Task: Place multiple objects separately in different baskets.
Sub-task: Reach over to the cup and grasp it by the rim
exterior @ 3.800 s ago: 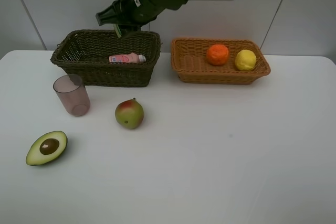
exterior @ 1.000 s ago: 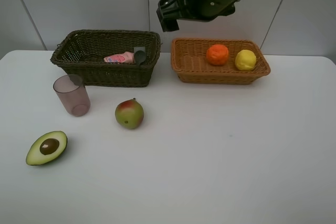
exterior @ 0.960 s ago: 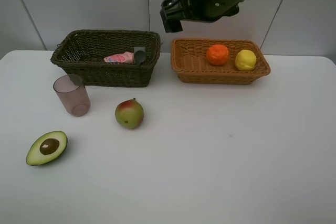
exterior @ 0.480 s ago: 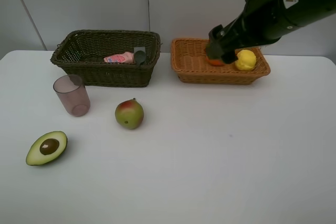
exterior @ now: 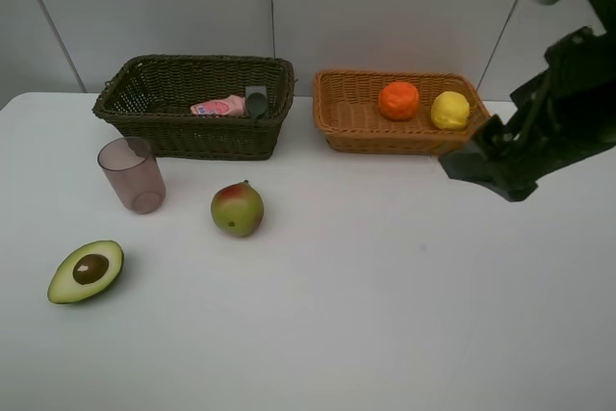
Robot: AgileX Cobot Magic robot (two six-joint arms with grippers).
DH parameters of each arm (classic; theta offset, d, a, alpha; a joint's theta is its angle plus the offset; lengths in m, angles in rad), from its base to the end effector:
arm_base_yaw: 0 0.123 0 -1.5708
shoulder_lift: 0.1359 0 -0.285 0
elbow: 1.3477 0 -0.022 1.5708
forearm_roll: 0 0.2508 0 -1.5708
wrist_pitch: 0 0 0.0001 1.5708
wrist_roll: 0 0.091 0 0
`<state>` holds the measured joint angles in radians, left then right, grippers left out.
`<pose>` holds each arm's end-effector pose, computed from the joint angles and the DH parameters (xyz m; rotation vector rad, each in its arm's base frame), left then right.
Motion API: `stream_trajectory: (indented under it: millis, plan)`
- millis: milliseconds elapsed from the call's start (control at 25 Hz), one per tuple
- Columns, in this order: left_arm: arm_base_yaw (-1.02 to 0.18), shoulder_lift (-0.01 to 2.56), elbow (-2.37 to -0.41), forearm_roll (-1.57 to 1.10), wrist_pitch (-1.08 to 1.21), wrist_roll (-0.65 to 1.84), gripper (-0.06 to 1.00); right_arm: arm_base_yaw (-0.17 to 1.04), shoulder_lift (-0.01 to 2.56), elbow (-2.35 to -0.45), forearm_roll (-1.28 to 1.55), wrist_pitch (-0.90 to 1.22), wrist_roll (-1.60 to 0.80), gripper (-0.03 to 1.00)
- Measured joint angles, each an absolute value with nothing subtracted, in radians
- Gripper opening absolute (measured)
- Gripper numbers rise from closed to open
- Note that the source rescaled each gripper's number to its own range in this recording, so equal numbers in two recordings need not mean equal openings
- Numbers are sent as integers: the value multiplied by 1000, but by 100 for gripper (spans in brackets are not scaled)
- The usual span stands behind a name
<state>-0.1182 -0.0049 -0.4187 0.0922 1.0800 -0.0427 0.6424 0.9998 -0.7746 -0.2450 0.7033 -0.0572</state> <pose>0.0028 0.0071 0.2532 0.0795 2.1347 0.0180 0.1624 0.1037 0.3026 -0.9572 2.1832 -0.0010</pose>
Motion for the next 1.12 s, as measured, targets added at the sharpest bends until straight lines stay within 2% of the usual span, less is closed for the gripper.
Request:
stream_trajectory:
  millis: [240,400,720,960,1120]
  plan:
    - [-118,-5,-419,92,1080,-43,100,639,835,-658,-255,704,-59,100]
    - [-118,-5,-419,92,1080,-43,100,595,680,-581,-224,704,-60,100]
    - [-118,-5,-419,92,1080,-43,100,411,412,-448,-38,691,-60,100]
    - [-118,-5,-419,92,1080,-43,100,275,247,-434,0,657,-60,100]
    - [-118,-5,-419,92,1080,-43,100,228,115,-434,25,656,-60,100]
